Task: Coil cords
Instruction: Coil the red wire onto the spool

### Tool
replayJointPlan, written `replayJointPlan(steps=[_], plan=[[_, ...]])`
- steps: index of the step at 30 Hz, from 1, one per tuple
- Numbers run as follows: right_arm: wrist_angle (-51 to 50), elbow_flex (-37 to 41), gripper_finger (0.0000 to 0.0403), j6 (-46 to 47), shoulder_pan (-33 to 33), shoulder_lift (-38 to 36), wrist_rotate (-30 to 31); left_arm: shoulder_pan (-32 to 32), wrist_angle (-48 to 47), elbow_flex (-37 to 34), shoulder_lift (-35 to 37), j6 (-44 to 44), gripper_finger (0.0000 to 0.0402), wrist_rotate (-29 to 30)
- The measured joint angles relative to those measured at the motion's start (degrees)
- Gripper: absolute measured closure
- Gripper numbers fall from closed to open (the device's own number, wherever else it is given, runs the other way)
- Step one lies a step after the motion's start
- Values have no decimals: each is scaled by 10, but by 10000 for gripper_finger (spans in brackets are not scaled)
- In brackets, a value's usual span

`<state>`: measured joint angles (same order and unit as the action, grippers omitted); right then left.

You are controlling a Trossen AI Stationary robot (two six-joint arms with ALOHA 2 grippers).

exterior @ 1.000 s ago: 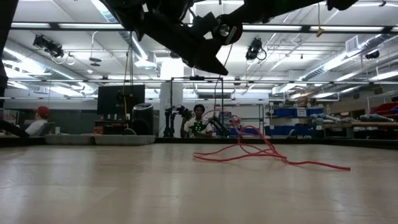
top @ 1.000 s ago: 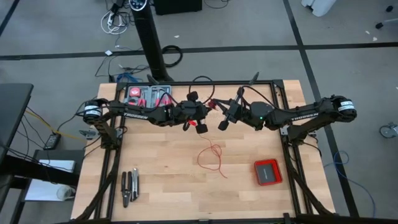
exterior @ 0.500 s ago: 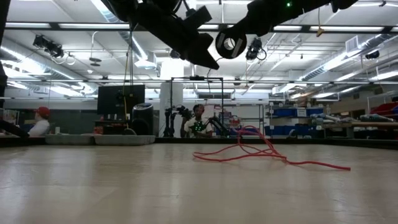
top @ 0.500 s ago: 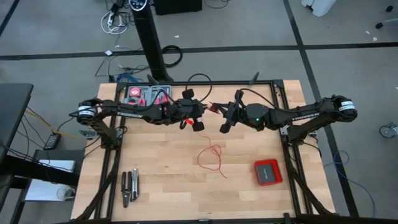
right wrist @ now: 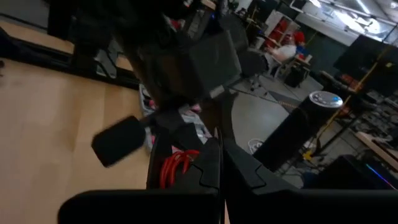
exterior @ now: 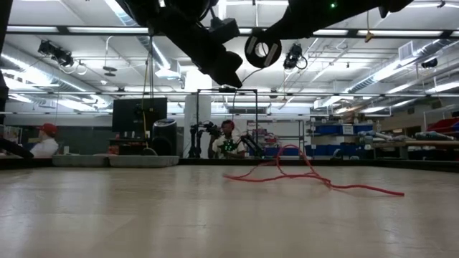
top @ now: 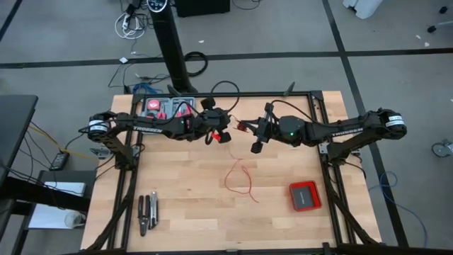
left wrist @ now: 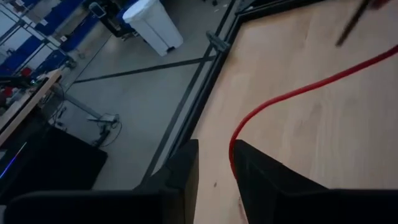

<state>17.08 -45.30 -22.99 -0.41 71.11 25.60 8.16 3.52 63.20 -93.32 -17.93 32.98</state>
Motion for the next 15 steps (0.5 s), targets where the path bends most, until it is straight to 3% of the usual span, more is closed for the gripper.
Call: replayJointPlan(steps=[9,15], plan=[[-15,0,403,4,5,0,-4,1,-17,0,0,-26,296,71],[-22,0,403,4,11,0,-3,0,-19,0,0,-33,296,79]])
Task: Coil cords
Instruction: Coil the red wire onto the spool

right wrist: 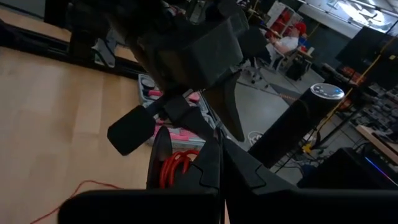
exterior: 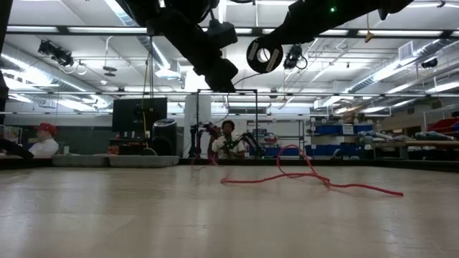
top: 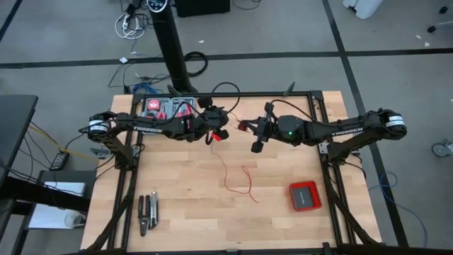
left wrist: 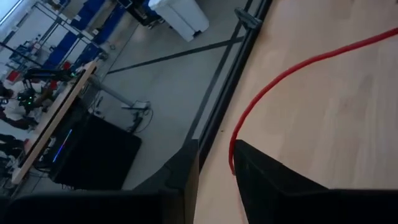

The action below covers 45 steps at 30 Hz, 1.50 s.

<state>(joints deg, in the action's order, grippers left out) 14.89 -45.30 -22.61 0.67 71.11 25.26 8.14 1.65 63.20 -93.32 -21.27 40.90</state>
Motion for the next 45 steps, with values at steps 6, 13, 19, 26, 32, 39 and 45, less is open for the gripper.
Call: replayJointPlan(steps=[6,13,19,26,32,39,45], plan=[[-34,0,403,5,18,0,3,0,-2,0,0,-11,296,19],[-36,0,403,26,34,0,-46,0,-2,0,0,-11,296,19],[-43,0,403,30,37,0,-45,0,1,0,0,-15,297,30],[-47,0,403,31,40,0,-40,-15,9,0,0,-53,305,89],[-59,0,403,31,51,0,-39,-19,18,0,0,-68,314,88],[-62,0,402,31,51,0,-34,-19,19,0,0,-50,317,42],[-68,0,402,30,51,0,-34,-4,14,-2,21,2,317,-56]])
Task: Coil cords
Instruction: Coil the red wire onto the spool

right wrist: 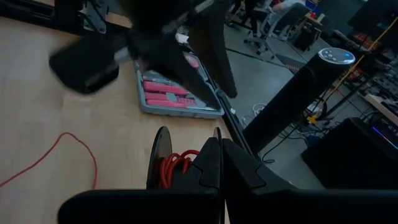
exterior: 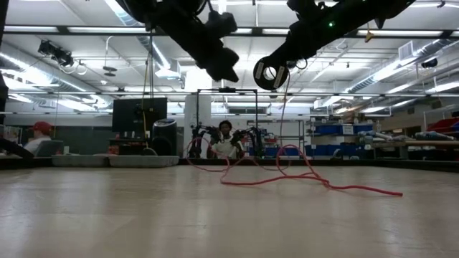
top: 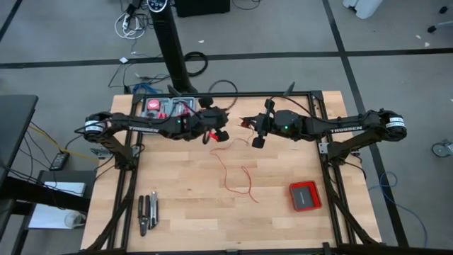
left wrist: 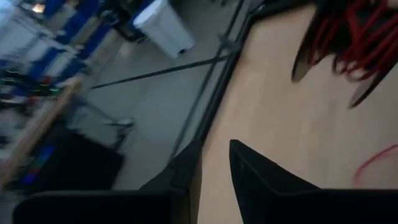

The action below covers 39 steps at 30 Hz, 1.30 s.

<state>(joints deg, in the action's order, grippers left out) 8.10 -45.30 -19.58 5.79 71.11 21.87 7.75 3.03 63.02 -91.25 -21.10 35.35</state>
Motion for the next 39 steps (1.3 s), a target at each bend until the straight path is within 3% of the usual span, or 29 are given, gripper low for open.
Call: replayJointPlan(steps=[6,13,17,27,33,39], plan=[[10,0,402,-17,-13,0,21,15,51,-44,52,33,317,-82],[29,0,402,-31,-23,0,25,22,290,-161,112,37,317,-241],[41,0,402,-31,-23,0,23,35,333,-201,110,56,317,-277],[146,0,402,-85,-13,0,25,72,350,-178,30,219,317,-477],[166,0,401,-75,-15,0,25,72,350,-141,-27,259,306,-530],[169,0,401,-74,-27,0,34,73,349,-114,-71,265,288,-530]])
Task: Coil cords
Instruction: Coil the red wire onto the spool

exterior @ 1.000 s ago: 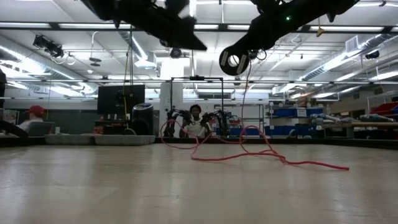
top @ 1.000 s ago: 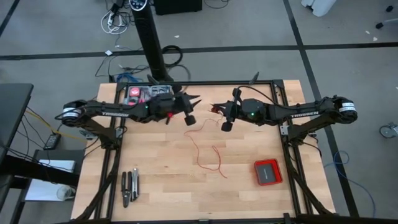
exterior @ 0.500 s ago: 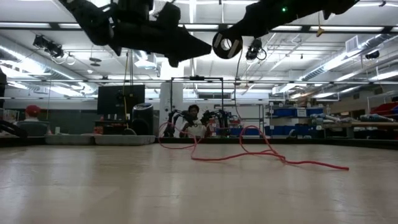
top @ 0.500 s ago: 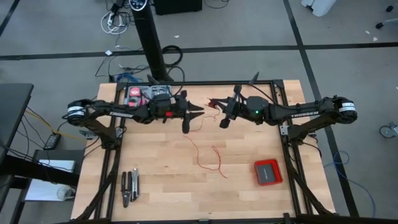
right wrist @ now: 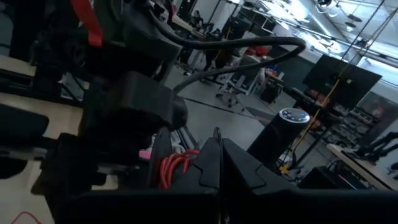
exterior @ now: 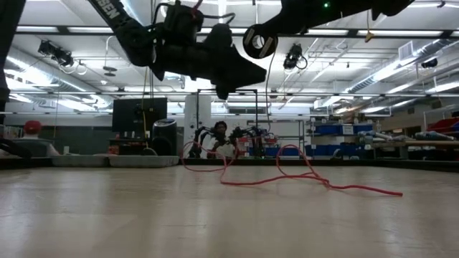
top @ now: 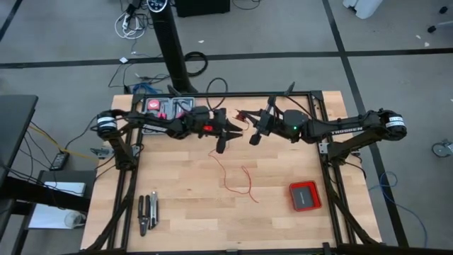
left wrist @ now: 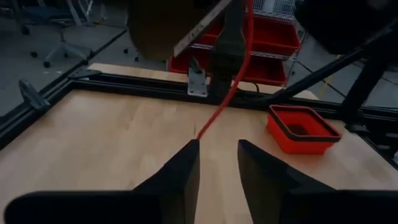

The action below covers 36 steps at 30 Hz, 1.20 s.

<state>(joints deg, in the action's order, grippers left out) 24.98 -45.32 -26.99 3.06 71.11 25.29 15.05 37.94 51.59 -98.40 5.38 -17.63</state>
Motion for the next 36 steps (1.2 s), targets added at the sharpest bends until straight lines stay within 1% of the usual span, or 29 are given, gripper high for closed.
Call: replayJointPlan(steps=[3,7,17,19,21,25,26,33,36], plan=[[5,0,401,0,-3,0,8,-1,0,5,-11,-4,286,8],[9,0,401,6,-3,0,4,0,-2,7,-15,-7,286,40],[11,0,401,17,-3,0,-9,-2,-1,7,-14,-28,289,58],[11,0,401,17,-3,0,-9,-2,-1,7,-14,-34,300,58],[11,0,401,17,-3,0,-9,-2,-1,7,-14,-34,320,58],[11,0,401,18,-3,0,-9,-2,-1,7,-14,-25,384,58],[11,0,401,19,-3,0,-10,-2,-1,7,-14,-20,392,58],[11,0,401,20,-3,0,-10,-2,-2,9,-14,-20,400,58],[11,0,401,30,-3,0,-17,-2,-3,9,-14,-21,400,86]])
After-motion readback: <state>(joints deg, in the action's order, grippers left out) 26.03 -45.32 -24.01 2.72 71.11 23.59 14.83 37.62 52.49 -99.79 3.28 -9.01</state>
